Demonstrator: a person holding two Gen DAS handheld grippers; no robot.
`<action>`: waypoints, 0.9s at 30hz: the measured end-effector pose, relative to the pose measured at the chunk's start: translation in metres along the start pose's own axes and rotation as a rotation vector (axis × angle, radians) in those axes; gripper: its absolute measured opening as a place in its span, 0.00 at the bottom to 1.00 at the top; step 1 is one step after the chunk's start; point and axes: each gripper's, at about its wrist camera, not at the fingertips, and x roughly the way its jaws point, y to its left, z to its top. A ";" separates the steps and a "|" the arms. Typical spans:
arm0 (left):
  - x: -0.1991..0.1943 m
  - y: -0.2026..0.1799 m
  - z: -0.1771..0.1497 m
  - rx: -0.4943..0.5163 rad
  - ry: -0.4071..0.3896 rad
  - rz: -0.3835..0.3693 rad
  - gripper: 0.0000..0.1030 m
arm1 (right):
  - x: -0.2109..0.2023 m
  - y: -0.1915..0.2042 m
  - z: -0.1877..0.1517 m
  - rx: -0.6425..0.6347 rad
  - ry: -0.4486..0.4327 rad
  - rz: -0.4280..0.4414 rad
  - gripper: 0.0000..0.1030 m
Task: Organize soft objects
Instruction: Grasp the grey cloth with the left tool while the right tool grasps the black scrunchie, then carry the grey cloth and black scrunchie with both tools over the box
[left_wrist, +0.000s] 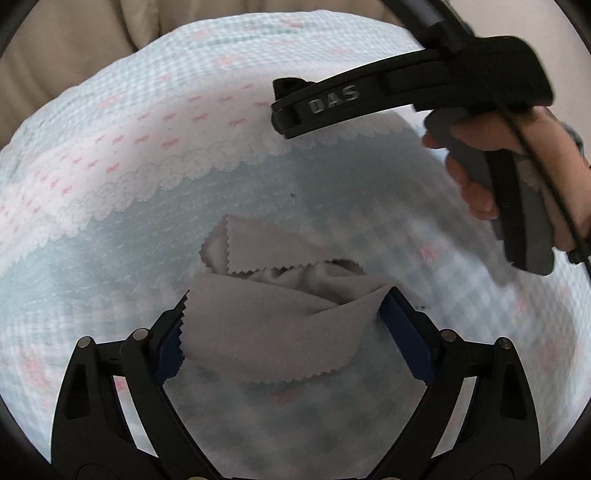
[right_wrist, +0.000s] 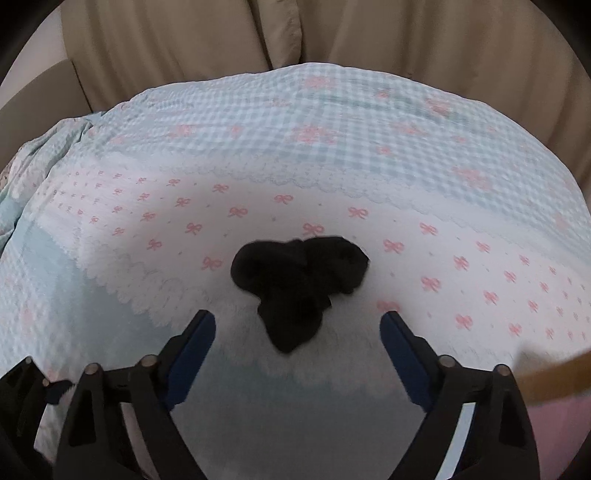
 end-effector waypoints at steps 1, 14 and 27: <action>0.001 0.000 0.001 -0.010 -0.004 0.003 0.91 | 0.004 0.000 0.002 -0.003 -0.003 0.003 0.78; -0.008 0.022 0.009 -0.096 -0.052 0.019 0.24 | 0.020 -0.010 0.017 0.007 -0.038 -0.008 0.29; -0.052 0.054 0.036 -0.195 -0.106 0.030 0.15 | -0.028 -0.001 0.026 0.057 -0.092 0.005 0.26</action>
